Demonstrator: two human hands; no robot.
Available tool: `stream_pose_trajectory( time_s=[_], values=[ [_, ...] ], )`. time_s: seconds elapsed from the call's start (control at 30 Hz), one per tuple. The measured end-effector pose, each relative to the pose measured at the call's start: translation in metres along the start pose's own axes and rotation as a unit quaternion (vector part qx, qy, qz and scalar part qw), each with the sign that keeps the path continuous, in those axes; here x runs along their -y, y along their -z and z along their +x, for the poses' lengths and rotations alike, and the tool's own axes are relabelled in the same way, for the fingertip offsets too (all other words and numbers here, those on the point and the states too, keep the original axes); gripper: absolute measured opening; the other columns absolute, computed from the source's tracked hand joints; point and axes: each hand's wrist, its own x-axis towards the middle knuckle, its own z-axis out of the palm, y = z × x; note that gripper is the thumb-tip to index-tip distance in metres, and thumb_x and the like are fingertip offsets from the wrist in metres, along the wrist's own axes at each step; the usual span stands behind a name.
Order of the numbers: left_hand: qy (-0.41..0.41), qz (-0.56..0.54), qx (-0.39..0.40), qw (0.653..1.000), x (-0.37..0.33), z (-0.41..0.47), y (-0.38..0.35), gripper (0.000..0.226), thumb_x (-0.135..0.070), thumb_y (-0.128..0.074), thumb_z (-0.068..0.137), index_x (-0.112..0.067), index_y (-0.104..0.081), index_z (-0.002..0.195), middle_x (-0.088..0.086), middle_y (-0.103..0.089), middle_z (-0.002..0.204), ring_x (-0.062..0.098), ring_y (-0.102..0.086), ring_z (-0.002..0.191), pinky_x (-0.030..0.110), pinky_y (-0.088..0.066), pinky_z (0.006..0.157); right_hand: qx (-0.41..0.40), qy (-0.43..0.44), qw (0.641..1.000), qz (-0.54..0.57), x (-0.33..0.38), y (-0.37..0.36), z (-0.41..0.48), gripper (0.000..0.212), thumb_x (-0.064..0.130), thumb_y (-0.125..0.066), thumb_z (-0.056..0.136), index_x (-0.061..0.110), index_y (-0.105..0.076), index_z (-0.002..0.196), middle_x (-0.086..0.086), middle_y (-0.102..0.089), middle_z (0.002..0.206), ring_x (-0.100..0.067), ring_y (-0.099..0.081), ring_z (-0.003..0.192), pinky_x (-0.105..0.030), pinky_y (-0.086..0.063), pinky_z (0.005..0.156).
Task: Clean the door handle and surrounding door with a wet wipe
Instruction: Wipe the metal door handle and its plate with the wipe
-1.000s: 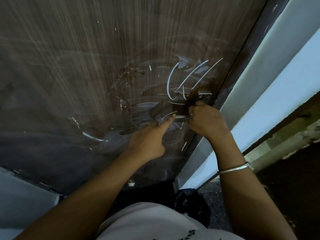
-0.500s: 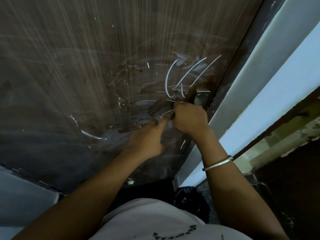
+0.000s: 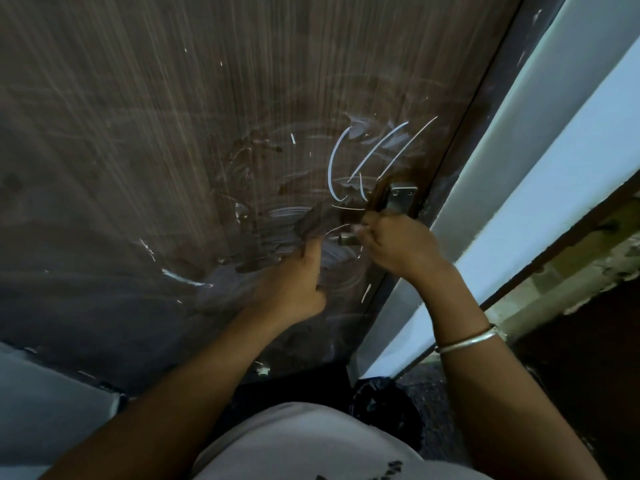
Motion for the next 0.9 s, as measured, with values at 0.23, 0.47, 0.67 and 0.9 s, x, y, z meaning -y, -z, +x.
stream_pose_trajectory(
  time_s=[0.23, 0.47, 0.67, 0.9],
  values=[
    [-0.021, -0.012, 0.012, 1.000, 0.001, -0.005, 0.000, 0.081, -0.017, -0.063, 0.078, -0.023, -0.013, 0.141, 0.005, -0.058, 0.090, 0.005, -0.044, 0.059, 0.020, -0.034, 0.053, -0.064, -0.053, 0.996, -0.027, -0.002, -0.008, -0.005, 0.030, 0.031, -0.036, 0.097, 0.015, -0.060, 0.106, -0.012, -0.048, 0.117, -0.033, -0.060, 0.087, -0.038, -0.050, 0.074],
    [-0.006, 0.019, -0.002, 1.000, 0.001, -0.008, 0.000, 0.072, -0.020, -0.064, 0.079, -0.019, -0.023, 0.139, 0.010, -0.054, 0.126, 0.026, -0.059, 0.103, 0.028, -0.041, 0.072, -0.065, -0.069, 0.995, 0.012, 0.010, -0.007, 0.007, 0.024, 0.026, -0.041, 0.095, 0.009, -0.059, 0.094, -0.011, -0.062, 0.088, -0.031, -0.061, 0.081, -0.029, -0.040, 0.065],
    [0.012, 0.028, 0.003, 1.000, -0.001, -0.008, 0.001, 0.034, -0.019, -0.059, 0.079, -0.005, -0.048, 0.107, 0.018, -0.060, 0.103, 0.028, -0.058, 0.080, 0.030, -0.036, 0.061, -0.039, 0.014, 0.998, 0.038, 0.069, -0.015, 0.017, 0.027, 0.029, -0.044, 0.090, 0.011, -0.062, 0.097, -0.014, -0.066, 0.093, -0.036, -0.064, 0.084, -0.035, -0.045, 0.067],
    [0.015, 0.013, 0.001, 1.000, 0.010, -0.009, 0.001, 0.058, -0.021, -0.061, 0.076, -0.011, -0.033, 0.127, 0.017, -0.058, 0.109, 0.031, -0.060, 0.084, 0.034, -0.045, 0.062, -0.042, 0.041, 0.990, 0.128, 0.065, -0.013, 0.002, 0.013, 0.017, -0.051, 0.089, 0.009, -0.060, 0.093, -0.011, -0.065, 0.087, -0.025, -0.062, 0.078, -0.031, -0.047, 0.066]
  ],
)
